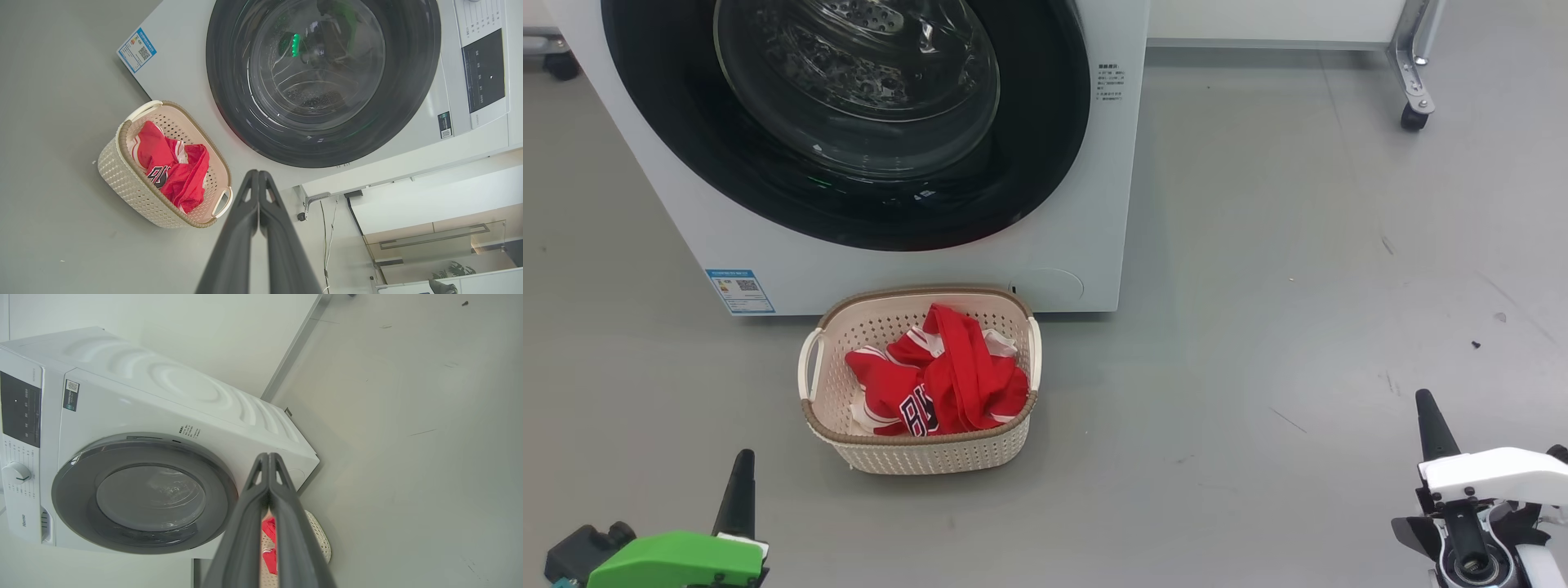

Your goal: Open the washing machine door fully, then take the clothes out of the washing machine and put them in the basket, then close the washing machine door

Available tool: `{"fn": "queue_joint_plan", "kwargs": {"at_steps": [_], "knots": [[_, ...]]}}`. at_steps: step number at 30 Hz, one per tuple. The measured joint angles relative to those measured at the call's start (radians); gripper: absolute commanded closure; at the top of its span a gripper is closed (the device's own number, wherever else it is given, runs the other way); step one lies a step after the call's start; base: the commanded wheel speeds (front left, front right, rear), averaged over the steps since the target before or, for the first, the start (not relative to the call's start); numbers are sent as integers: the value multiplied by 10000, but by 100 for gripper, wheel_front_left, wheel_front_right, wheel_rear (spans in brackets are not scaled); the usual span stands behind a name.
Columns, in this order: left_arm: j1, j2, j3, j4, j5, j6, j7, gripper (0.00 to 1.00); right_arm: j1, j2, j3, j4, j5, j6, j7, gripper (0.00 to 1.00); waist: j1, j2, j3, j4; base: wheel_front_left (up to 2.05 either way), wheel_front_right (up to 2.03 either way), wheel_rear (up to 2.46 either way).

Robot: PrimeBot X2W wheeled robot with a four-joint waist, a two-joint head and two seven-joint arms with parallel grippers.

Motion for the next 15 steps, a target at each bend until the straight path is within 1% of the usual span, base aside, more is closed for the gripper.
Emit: {"fn": "queue_joint_plan", "kwargs": {"at_steps": [15], "knots": [[-201,4,251,4,-1436,0,399,100,-34,71,-251,-42,1622,90,403,100,-1,0,-21,-96,0,0,0]]}}
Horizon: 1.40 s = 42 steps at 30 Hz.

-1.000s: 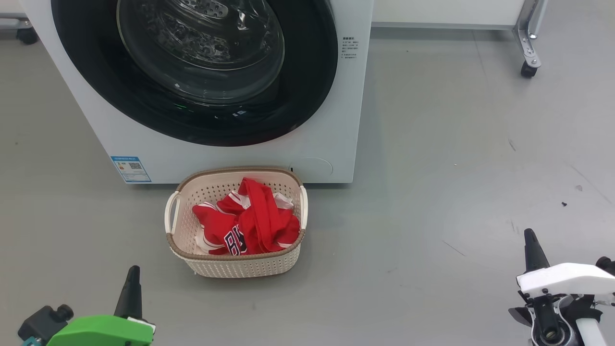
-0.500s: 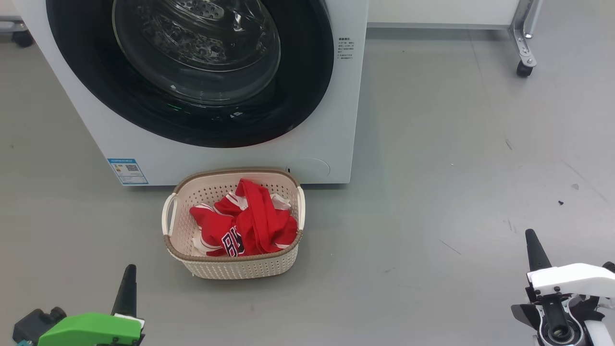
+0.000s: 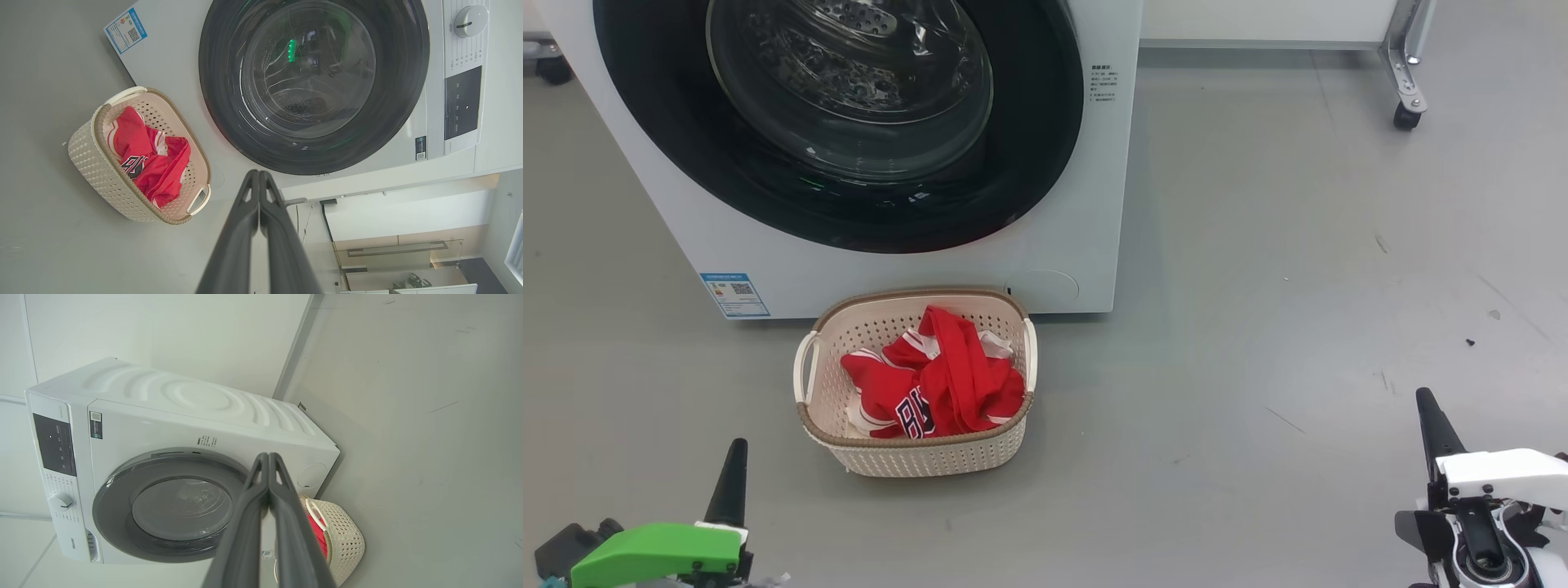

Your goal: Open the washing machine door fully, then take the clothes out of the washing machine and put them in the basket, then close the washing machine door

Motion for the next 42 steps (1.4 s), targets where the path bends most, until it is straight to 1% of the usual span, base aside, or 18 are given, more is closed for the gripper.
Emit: {"fn": "queue_joint_plan", "kwargs": {"at_steps": [5,7,18,22,42], "knots": [[-60,2,109,-2,-533,-2,125,100,-12,58,-73,-8,533,15,98,100,0,0,-7,-33,0,0,0],[-91,2,159,0,-673,-2,178,100,-17,69,-100,-17,721,77,165,100,0,0,-10,-45,0,0,0],[-185,4,313,-6,-1793,-2,443,100,-51,144,-290,-46,1900,105,451,100,0,0,-25,-116,0,0,0],[-268,6,383,-10,-2029,-2,527,100,-59,148,-353,-59,2282,119,523,100,0,0,-30,-135,0,0,0],[-305,6,435,-10,-2029,-2,556,100,-135,153,-349,-107,2297,169,523,100,0,0,-29,-134,0,0,0]]}}
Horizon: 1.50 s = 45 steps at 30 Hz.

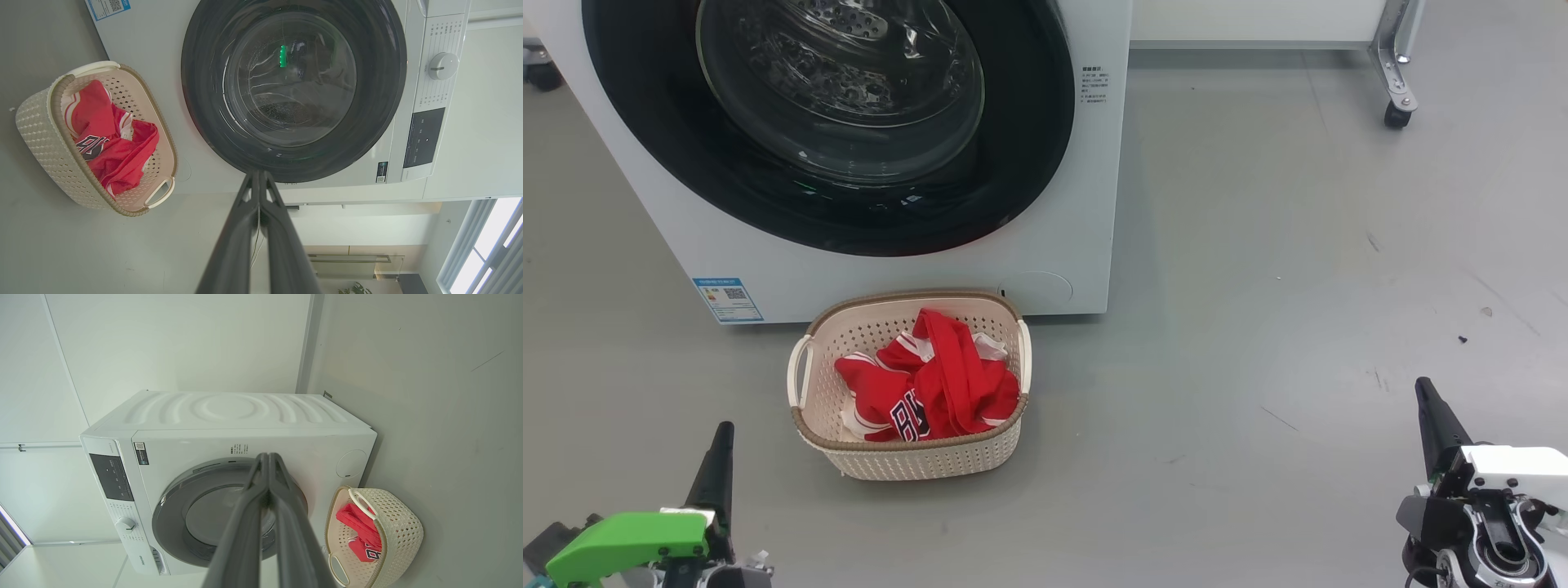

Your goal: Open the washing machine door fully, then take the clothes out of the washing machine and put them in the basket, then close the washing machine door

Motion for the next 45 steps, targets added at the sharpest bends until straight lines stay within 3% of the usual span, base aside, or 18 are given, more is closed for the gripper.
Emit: {"fn": "queue_joint_plan", "kwargs": {"at_steps": [45], "knots": [[-1,0,27,-4,0,0,2,100,0,0,25,-50,4,2,-2,100,0,0,1,1,0,0,0]]}}
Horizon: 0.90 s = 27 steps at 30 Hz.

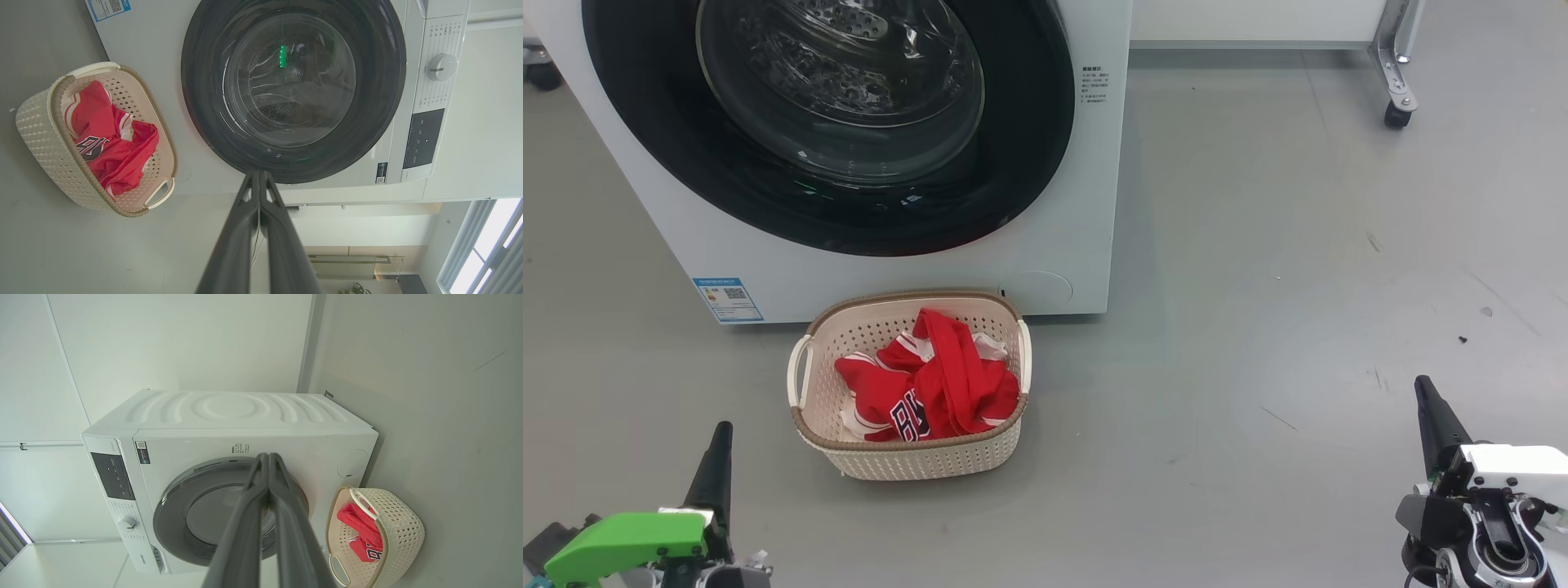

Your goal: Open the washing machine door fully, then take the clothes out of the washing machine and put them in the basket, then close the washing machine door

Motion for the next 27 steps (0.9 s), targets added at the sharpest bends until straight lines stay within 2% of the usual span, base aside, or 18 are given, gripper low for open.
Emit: {"fn": "queue_joint_plan", "kwargs": {"at_steps": [27], "knots": [[0,-2,13,-6,0,0,54,100,1,2,13,-12,42,0,0,100,0,0,0,0,0,0,0]]}}
